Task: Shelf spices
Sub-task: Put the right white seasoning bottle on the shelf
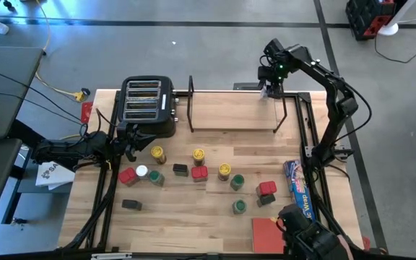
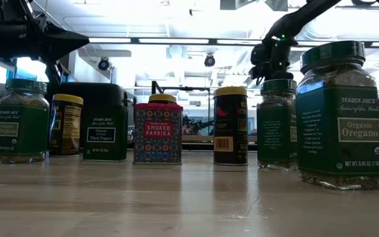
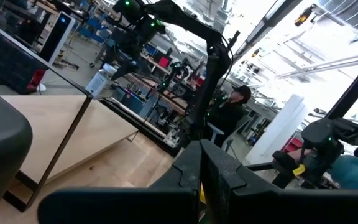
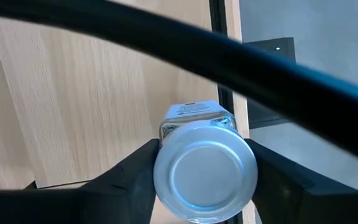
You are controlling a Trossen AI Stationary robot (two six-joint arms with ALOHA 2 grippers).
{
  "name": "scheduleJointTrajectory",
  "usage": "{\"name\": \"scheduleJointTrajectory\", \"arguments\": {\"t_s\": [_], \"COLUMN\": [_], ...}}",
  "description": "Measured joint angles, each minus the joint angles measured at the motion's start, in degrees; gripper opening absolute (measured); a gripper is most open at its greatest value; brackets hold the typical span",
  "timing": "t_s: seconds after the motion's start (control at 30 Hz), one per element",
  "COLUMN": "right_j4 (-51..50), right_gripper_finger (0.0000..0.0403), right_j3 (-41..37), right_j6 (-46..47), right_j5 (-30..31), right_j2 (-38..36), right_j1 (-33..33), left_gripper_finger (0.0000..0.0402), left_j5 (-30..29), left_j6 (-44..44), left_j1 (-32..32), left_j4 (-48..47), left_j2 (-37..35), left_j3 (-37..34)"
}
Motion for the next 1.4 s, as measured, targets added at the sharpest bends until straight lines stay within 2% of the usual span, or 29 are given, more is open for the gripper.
{"name": "scheduleJointTrajectory", "arguments": {"t_s": [0.13, 0.4, 0.7, 1.0, 1.13, 1.27, 1.4], "right_j4": [0.1, 0.0, -0.1, 0.0, 0.0, 0.1, 0.1], "right_gripper_finger": [0.0235, 0.0228, 0.0228, 0.0228, 0.0228, 0.0227, 0.0209], "right_j3": [0.0, 0.0, 0.0, 0.0, 0.0, 0.0, 0.0], "right_j6": [0.0, -0.1, -1.7, 1.9, 2.2, 1.0, 1.6], "right_j5": [0.2, 0.3, 10.9, 10.9, 11.6, 16.2, 16.3], "right_j2": [0.0, 0.0, -3.2, -7.8, -6.1, -2.8, -1.3], "right_j1": [0.0, 0.0, 2.1, 5.6, 5.6, 5.6, 5.1], "left_gripper_finger": [0.0001, 0.0001, 0.0001, 0.0001, 0.0001, 0.0001, 0.0001], "left_j5": [0.0, 1.0, 1.1, 1.1, 1.0, 1.0, 1.0], "left_j6": [0.0, 0.0, 0.0, -0.1, -0.1, -0.1, -0.1], "left_j1": [0.0, 0.0, 0.0, 0.0, 0.0, 0.0, 0.0], "left_j4": [0.0, 0.0, 0.0, 0.0, 0.0, 0.0, 0.0], "left_j2": [0.0, 0.0, 0.0, 0.0, 0.0, 0.0, 0.0], "left_j3": [0.0, 0.0, 0.0, 0.0, 0.0, 0.0, 0.0]}}
